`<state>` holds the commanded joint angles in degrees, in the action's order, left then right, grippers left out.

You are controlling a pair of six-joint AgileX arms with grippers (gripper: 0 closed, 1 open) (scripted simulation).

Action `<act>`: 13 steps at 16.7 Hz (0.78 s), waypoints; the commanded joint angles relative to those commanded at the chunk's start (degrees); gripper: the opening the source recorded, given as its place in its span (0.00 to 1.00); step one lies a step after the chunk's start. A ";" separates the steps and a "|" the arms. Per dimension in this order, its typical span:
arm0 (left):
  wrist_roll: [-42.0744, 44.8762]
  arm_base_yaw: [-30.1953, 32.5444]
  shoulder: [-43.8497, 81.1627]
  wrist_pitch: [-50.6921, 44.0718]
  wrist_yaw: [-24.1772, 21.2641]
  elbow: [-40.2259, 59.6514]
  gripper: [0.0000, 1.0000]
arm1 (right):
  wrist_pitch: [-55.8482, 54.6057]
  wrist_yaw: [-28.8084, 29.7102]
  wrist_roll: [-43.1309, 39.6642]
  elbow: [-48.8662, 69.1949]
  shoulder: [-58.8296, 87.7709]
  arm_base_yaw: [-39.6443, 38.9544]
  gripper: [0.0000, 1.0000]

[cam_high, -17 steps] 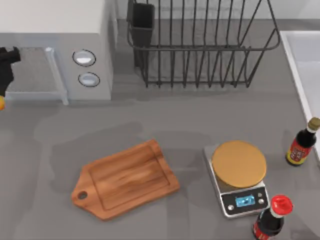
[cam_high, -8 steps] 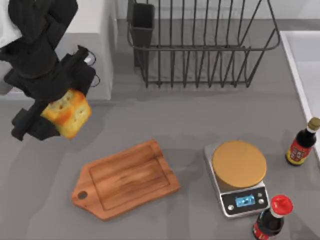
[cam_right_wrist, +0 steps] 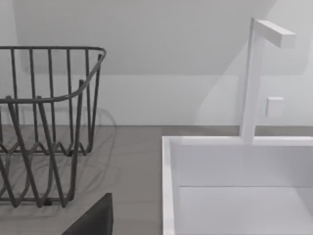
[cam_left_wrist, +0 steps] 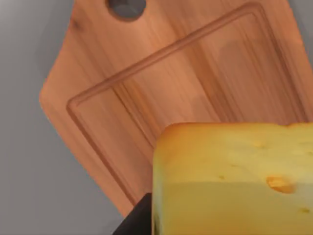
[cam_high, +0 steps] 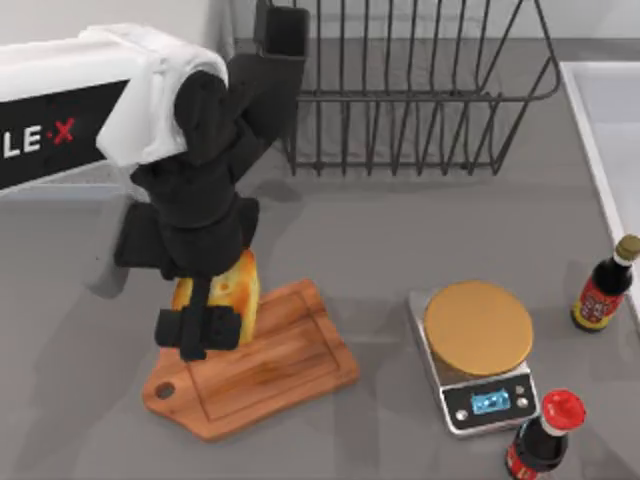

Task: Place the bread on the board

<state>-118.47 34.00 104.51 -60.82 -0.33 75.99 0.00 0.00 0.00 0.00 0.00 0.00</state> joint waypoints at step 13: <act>-7.19 2.57 1.20 2.13 0.87 -1.37 0.00 | 0.00 0.00 0.00 0.00 0.00 0.00 1.00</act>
<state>-125.66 36.57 105.72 -58.69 0.54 74.63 0.00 0.00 0.00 0.00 0.00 0.00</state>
